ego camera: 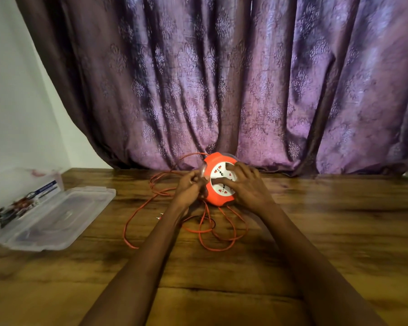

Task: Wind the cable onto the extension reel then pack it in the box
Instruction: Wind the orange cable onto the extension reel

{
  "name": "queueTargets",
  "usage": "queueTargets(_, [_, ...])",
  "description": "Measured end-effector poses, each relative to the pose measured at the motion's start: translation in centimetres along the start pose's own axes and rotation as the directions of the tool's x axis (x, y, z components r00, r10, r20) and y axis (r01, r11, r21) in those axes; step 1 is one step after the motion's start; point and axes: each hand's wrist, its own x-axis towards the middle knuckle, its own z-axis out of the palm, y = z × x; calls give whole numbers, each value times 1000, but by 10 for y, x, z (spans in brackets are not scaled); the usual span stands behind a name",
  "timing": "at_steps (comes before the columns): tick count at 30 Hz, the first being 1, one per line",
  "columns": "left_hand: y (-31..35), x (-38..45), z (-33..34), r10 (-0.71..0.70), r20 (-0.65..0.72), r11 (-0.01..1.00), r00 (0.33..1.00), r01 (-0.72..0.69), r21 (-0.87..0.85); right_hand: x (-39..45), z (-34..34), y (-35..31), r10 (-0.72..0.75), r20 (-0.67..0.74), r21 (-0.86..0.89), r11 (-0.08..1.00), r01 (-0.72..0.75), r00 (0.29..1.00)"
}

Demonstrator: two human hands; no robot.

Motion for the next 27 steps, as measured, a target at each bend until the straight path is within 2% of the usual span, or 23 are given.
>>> queueTargets(3, [0, -1, 6, 12, 1, 1000, 1000, -12, 1, 2, -2, -1, 52, -4, -57, 997, -52, 999])
queueTargets(6, [-3, -3, 14, 16, -20, 1000, 1000, -17, -22, 3, 0, -7, 211, -90, -74, 973, -218, 973])
queueTargets(8, [-5, -7, 21, 31, -31, 999, 999, -32, -43, 6, -2, -16, 395, -98, 28, 919, -394, 913])
queueTargets(10, [-6, -10, 26, 61, -51, 997, 997, -63, -40, 11, -7, -25, 598, -44, 214, 788, -578, 800])
queueTargets(12, [-9, -13, 27, 125, -66, 992, 990, -124, 22, 17, -12, -28, 753, 137, 380, 560, -736, 644])
queueTargets(13, [-10, -15, 28, 154, -63, 987, 986, -150, 58, 19, -16, -28, 788, 262, 484, 393, -782, 557])
queueTargets(14, [-11, -16, 28, 172, -56, 982, 984, -166, 87, 21, -18, -27, 782, 384, 627, 170, -761, 491])
queueTargets(15, [-11, -17, 28, 179, -48, 980, 983, -174, 94, 22, -18, -27, 737, 506, 732, -91, -675, 449])
queueTargets(16, [-11, -18, 28, 179, -43, 980, 983, -174, 95, 22, -16, -26, 681, 597, 755, -297, -585, 424])
queueTargets(17, [-11, -20, 29, 175, -43, 981, 984, -171, 93, 21, -13, -26, 654, 637, 750, -404, -523, 408])
queueTargets(18, [-10, -21, 29, 167, -46, 983, 985, -163, 81, 19, -9, -25, 657, 640, 755, -440, -486, 399])
queueTargets(20, [-9, -22, 27, 118, -62, 993, 991, -119, -6, 15, -5, -21, 698, 586, 792, -386, -474, 411])
queueTargets(21, [-9, -21, 25, 91, -74, 994, 993, -94, -50, 13, -5, -18, 714, 539, 812, -298, -502, 447])
queueTargets(22, [-8, -21, 22, 68, -88, 994, 994, -75, -75, 10, -5, -14, 723, 475, 816, -149, -559, 501])
queueTargets(24, [-6, -19, 16, 41, -102, 996, 994, -49, -70, 5, -6, -8, 725, 315, 693, 266, -671, 613])
queueTargets(25, [-5, -18, 13, 32, -101, 997, 994, -39, -62, 3, -5, -5, 697, 215, 601, 458, -656, 684])
queueTargets(27, [-2, -16, 7, 6, -96, 998, 995, -12, -60, -3, -6, -2, 502, -17, 501, 753, -427, 865])
